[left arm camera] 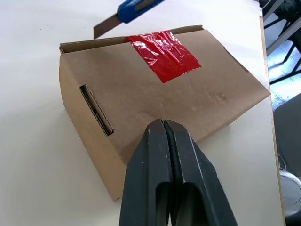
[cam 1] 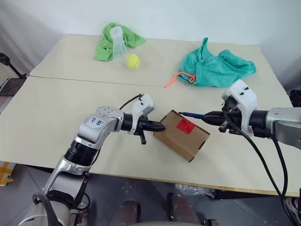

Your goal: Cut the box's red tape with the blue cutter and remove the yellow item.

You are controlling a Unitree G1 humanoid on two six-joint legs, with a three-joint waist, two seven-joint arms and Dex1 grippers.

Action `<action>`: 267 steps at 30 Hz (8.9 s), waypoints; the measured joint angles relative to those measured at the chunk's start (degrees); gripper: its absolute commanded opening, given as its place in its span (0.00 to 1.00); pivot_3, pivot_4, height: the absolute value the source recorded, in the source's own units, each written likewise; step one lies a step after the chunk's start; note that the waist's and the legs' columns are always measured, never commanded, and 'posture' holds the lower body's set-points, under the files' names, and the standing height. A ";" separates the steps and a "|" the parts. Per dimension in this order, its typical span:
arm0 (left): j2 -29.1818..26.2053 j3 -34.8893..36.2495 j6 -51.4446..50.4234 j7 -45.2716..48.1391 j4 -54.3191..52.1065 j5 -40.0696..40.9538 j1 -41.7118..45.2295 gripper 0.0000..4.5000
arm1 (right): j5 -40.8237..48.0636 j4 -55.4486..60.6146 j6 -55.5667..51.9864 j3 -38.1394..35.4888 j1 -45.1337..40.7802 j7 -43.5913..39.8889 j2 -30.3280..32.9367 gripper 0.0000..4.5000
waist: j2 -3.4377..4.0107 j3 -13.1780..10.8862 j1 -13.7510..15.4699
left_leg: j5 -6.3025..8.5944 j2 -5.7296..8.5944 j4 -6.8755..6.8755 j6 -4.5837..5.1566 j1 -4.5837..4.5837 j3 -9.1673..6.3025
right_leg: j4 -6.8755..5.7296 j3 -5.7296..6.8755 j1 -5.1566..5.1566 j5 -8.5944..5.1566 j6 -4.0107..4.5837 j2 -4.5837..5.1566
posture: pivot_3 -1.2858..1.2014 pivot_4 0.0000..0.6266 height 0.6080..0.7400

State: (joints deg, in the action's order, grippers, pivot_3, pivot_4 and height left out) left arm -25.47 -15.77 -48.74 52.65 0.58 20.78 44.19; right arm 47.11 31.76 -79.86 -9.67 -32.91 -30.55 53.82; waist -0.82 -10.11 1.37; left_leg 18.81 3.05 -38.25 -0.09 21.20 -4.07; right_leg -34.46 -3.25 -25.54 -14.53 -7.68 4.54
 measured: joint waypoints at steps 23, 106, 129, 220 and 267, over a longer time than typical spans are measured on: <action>-0.03 0.05 -0.15 -0.02 -0.01 -0.01 0.00 0.01 | 0.84 0.11 0.23 0.06 -2.99 -0.44 0.28 0.04 | 0.00 0.00 -0.02 | -0.02 0.00 0.00 -0.04 -0.01 0.01 | -0.01 -0.01 0.00 0.00 0.00 0.00 | 0.52 0.24 1.00; 4.40 -8.44 -4.55 -5.67 -0.35 -8.09 6.33 0.01 | 0.20 -13.61 -11.67 34.72 -31.33 -15.86 16.87 0.04 | 0.05 0.16 0.77 | 0.26 0.18 -0.57 0.48 -0.13 -0.14 | 0.30 0.16 0.61 0.15 -0.26 0.15 | 0.52 0.24 1.00; 5.50 -9.06 -3.51 -5.62 2.03 -8.11 7.02 0.01 | -2.71 -5.37 -8.75 30.33 -22.02 -27.84 32.07 0.04 | 0.10 0.18 1.51 | 0.55 0.15 -0.67 0.65 -0.46 -0.10 | 0.65 0.27 1.14 0.18 -0.32 0.16 | 0.52 0.24 1.00; 7.76 0.71 11.33 -7.90 17.86 -8.54 2.29 0.00 | -26.96 -7.51 18.67 16.28 7.48 -11.49 -9.58 0.01 | 0.43 0.05 0.01 | 0.05 0.19 -0.07 0.11 0.23 0.07 | 0.24 -0.03 0.00 0.18 -0.28 0.06 | 0.52 0.24 1.00; 4.74 -5.10 8.62 8.29 13.20 -6.23 8.30 0.00 | -20.07 9.48 -4.39 0.33 11.94 6.05 -15.42 1.00 | 0.33 0.15 -0.06 | 0.08 0.21 -0.51 0.17 0.09 0.09 | -0.01 -0.08 0.16 0.17 -0.28 0.06 | 0.52 0.24 1.00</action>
State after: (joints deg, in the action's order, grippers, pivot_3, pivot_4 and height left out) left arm -20.73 -20.87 -40.11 60.94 13.77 14.55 52.49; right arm 27.04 41.24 -84.25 -9.34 -20.97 -24.51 38.40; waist -0.49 -9.96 1.31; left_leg 18.89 3.26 -38.76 0.08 21.29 -3.98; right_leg -34.47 -3.33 -25.38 -14.35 -7.96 4.60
